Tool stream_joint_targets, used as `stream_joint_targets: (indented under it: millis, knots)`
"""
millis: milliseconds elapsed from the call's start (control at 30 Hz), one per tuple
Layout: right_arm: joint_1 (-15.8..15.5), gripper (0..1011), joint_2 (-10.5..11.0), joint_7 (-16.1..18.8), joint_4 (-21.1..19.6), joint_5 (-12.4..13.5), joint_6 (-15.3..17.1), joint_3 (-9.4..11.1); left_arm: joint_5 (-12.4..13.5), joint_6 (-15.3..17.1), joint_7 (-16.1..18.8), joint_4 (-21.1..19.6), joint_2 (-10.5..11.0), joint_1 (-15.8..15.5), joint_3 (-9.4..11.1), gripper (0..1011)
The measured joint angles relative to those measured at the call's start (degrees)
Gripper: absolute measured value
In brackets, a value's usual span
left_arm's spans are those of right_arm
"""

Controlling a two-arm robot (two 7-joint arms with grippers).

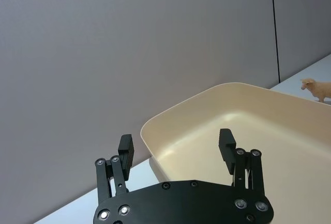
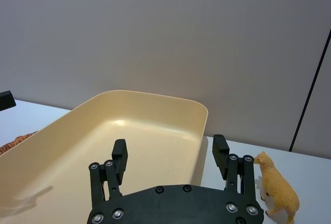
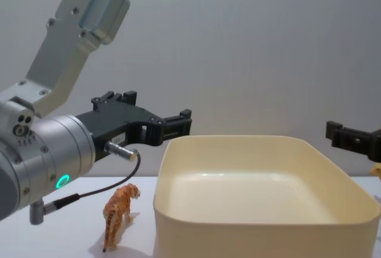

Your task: Pick up the toy alternately with two hands and place it into the central storage box.

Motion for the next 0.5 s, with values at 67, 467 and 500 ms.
stream_joint_targets:
  millis: [67,467,500]
  knots:
    - [0.0,1001,0.0,0.0,0.0,0.0,0.0,0.0,0.0,0.0,0.0,0.0,0.0,0.0,0.0,1001]
    - [0.0,1001,0.0,0.0,0.0,0.0,0.0,0.0,0.0,0.0,0.0,0.0,0.0,0.0,0.0,1001]
    - [0.0,1001,0.0,0.0,0.0,0.0,0.0,0.0,0.0,0.0,0.0,0.0,0.0,0.0,0.0,1001]
